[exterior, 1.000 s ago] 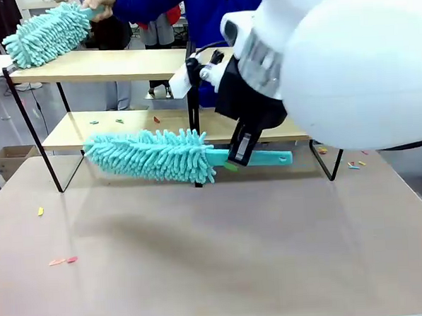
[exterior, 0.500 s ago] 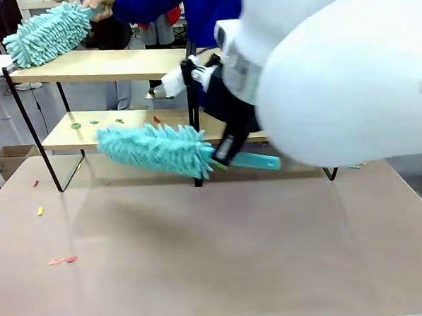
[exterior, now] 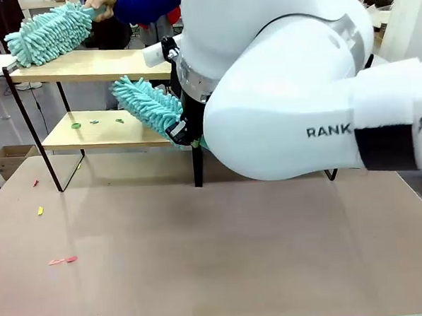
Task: Clean the shelves.
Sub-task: Clean another randomly selected level of the Shelf with the Duster.
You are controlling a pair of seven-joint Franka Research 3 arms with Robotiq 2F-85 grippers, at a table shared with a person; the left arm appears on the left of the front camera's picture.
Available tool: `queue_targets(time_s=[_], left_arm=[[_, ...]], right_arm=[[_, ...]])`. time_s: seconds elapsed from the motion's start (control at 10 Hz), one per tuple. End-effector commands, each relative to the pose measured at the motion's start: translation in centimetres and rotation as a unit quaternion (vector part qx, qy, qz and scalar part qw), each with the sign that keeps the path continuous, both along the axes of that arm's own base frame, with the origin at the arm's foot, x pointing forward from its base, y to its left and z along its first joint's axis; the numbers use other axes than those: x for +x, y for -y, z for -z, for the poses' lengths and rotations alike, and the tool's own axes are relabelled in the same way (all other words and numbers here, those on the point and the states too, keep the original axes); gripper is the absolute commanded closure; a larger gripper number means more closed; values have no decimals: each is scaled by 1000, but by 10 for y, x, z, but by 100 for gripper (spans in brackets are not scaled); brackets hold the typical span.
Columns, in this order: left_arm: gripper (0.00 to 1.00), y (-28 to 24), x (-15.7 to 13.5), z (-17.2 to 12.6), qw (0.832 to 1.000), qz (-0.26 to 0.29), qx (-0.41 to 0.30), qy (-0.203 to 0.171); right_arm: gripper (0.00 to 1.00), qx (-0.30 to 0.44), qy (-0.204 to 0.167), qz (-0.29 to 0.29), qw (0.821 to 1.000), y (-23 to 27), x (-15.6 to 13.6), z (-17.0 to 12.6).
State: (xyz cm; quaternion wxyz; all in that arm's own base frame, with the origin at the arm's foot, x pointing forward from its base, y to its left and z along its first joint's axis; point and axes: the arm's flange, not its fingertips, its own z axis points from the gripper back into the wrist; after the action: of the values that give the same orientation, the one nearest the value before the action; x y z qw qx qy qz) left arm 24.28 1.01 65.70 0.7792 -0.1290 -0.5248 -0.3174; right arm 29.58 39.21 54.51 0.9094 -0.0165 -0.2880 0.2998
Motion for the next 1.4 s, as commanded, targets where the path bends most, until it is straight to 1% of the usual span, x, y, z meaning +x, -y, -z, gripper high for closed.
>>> queue_targets(time_s=[0.0,0.1,0.2,0.3,0.4,0.6,0.7,1.0,1.2,1.3], left_arm=[[0,0,1,1,1000,1,-2,-1],[0,0,1,1,1000,1,-2,-1],[0,0,1,1,1000,1,-2,-1],[0,0,1,1,1000,1,-2,-1],[0,0,1,1,1000,1,-2,-1],[0,0,1,1,1000,1,-2,-1],[0,0,1,1,1000,1,-2,-1],[0,0,1,1,1000,1,-2,-1],[0,0,1,1,1000,1,-2,-1],[0,0,1,1,1000,1,-2,-1]], right_arm=[[88,-17,3,50,999,-27,8,9],[88,-12,8,86,996,-34,14,14],[88,-13,2,115,993,-42,21,19],[88,-23,-16,139,990,-53,26,29],[88,-18,-7,163,986,-62,30,33],[88,-7,-40,181,983,-76,43,41],[88,-9,-47,178,983,-85,49,46],[88,4,-49,178,983,-94,67,40],[88,4,-47,154,987,-109,80,34],[88,-3,-54,137,989,-116,88,33]])
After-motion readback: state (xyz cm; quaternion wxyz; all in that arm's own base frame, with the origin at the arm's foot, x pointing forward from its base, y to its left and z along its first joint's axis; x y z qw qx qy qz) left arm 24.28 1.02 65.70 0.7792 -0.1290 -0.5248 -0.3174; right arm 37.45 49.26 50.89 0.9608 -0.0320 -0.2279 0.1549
